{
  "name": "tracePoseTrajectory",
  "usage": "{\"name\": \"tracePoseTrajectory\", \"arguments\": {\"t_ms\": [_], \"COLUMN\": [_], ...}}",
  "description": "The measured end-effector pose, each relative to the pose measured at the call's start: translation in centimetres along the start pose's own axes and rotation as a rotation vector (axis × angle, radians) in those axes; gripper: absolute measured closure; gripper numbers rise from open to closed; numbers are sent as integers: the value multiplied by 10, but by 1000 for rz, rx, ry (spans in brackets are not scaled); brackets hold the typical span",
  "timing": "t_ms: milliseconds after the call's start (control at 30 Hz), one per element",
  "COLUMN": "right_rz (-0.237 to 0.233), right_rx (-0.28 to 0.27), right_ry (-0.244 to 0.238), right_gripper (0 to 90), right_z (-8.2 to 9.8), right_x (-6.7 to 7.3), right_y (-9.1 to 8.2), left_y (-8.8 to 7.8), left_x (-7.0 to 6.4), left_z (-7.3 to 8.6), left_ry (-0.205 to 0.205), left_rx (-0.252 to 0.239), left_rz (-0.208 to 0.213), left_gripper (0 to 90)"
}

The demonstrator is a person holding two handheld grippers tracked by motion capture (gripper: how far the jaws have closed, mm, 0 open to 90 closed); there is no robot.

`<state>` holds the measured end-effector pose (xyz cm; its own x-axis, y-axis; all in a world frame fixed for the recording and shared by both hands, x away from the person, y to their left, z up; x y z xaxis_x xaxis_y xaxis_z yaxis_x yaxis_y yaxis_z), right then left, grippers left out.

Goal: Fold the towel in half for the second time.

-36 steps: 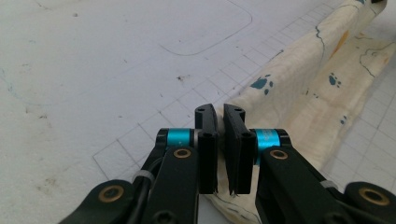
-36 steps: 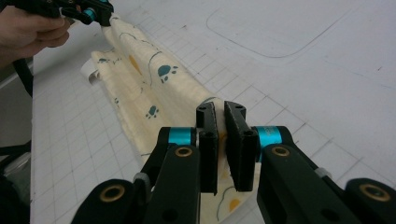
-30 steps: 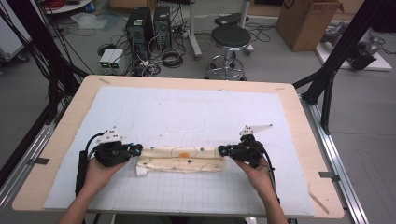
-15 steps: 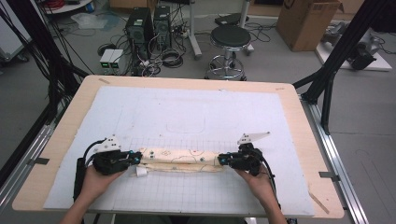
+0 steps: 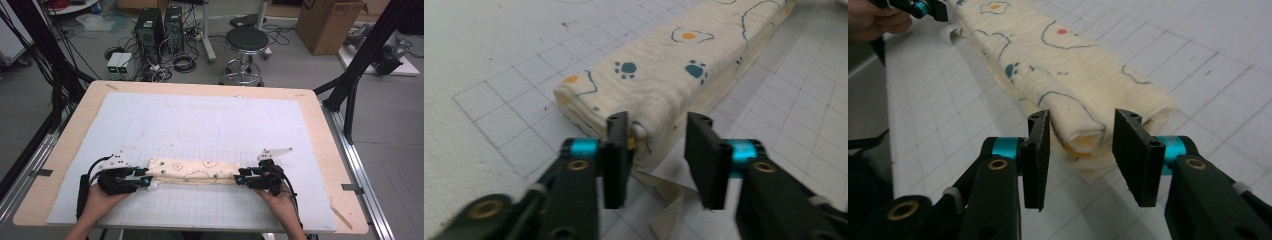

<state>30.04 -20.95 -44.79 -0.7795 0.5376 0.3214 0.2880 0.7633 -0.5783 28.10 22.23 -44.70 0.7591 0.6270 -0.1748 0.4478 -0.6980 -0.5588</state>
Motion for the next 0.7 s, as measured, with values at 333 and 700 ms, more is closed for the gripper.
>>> {"name": "tracePoseTrajectory", "arguments": {"t_ms": [333, 700], "right_rz": [29, 2], "right_rx": [-61, -37], "right_ry": [-88, -118], "right_gripper": [378, 640], "right_z": [-20, -47], "right_x": [26, 28], "right_y": [-14, 13], "left_y": [-7, 20], "left_x": [-9, -15], "left_z": [-20, -44], "left_ry": [7, -37], "left_rx": [-99, -115], "left_rz": [6, -4], "left_gripper": [430, 759]}}
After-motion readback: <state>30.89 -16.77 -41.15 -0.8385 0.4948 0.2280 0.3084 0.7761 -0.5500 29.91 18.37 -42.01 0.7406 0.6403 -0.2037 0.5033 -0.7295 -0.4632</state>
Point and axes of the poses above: each handheld gripper's, and its own axes: y roughly forward along the jaws, z roughly out of its underside, x roughly to its left, the point moved 2 cm from there along y, roughly forward along the jaws, and after that the axes turned 2 degrees about -y, right-handed, at the moved point
